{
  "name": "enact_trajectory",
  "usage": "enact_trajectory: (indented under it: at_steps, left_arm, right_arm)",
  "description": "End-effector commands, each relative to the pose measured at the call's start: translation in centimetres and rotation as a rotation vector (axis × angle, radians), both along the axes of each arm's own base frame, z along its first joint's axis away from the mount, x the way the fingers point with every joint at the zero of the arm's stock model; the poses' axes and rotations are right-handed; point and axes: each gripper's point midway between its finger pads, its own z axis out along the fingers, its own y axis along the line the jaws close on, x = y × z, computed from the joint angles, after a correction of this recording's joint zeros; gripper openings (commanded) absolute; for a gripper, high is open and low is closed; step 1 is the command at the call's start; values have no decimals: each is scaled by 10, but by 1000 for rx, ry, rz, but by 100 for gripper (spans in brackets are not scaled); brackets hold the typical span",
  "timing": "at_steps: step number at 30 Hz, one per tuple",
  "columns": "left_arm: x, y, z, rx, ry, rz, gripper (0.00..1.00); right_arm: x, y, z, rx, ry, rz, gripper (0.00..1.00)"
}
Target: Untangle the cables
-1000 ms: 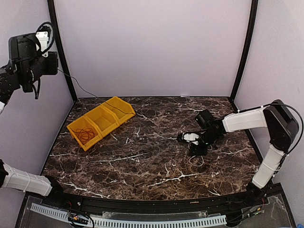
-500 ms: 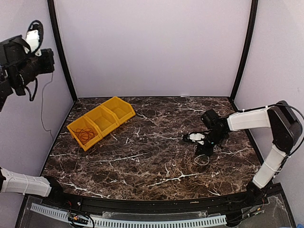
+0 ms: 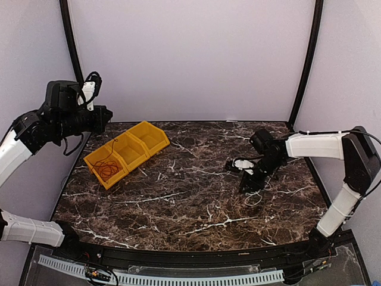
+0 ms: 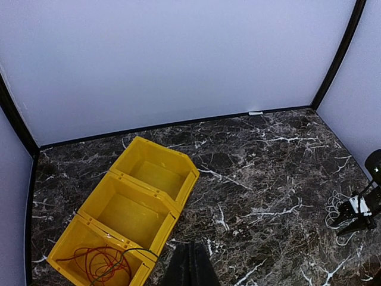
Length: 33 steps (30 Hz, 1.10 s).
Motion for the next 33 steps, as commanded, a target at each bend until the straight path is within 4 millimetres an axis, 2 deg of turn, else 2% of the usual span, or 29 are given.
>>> enact_trajectory:
  at_steps: [1, 3, 5, 6, 8, 10, 11, 13, 15, 16, 17, 18, 21, 24, 27, 28, 29, 30, 31, 32, 33]
  left_arm:
    - [-15, 1, 54, -95, -128, -47, 0]
    - [-22, 7, 71, -108, -183, -45, 0]
    - [-37, 6, 98, -141, -269, -103, 0]
    - [-49, 9, 119, -186, -353, -128, 0]
    - [-69, 10, 144, -240, -463, -185, 0]
    - [-80, 13, 162, -252, -520, -209, 0]
    - [-85, 10, 169, -248, -535, -241, 0]
    - [-106, 1, 195, -281, -591, -354, 0]
    - [-118, -1, 216, -320, -639, -398, 0]
    - [-116, -3, 219, -322, -635, -403, 0]
    - [-122, -2, 230, -330, -652, -418, 0]
    - [-118, -7, 232, -333, -641, -427, 0]
    - [-121, -22, 248, -373, -636, -515, 0]
    - [-115, -38, 249, -426, -590, -570, 0]
    - [-88, -53, 227, -457, -514, -548, 0]
    - [-74, -57, 208, -471, -459, -518, 0]
    - [-65, -60, 199, -505, -429, -494, 0]
    - [-48, -64, 169, -504, -364, -446, 0]
    - [-40, -66, 160, -542, -340, -425, 0]
    - [-26, -71, 123, -535, -267, -388, 0]
    - [-19, -74, 112, -576, -243, -370, 0]
  right_arm:
    - [-2, 27, 39, 108, -29, 46, 33]
    - [-1, 35, 47, 123, -44, 58, 34]
    - [-2, 43, 54, 137, -50, 75, 36]
    - [-3, 46, 57, 145, -51, 84, 36]
    - [-8, 52, 59, 156, -42, 107, 40]
    - [-12, 57, 59, 158, -26, 129, 45]
    - [-13, 60, 60, 158, -22, 134, 46]
    - [-13, 63, 60, 157, -23, 140, 47]
    - [-13, 65, 60, 154, -31, 144, 49]
    - [-12, 66, 60, 152, -34, 144, 49]
    - [-12, 66, 60, 152, -35, 144, 50]
    - [-12, 66, 60, 151, -36, 144, 50]
    - [-12, 67, 60, 153, -35, 144, 50]
    - [-12, 67, 62, 151, -42, 144, 50]
    - [-11, 67, 67, 156, -54, 145, 50]
    - [-11, 67, 70, 160, -59, 147, 50]
    - [-12, 67, 72, 164, -61, 148, 50]
    - [-13, 66, 74, 165, -66, 150, 50]
    - [-13, 66, 76, 167, -71, 152, 50]
    - [-13, 66, 77, 166, -77, 152, 50]
    - [-12, 65, 78, 165, -85, 151, 50]
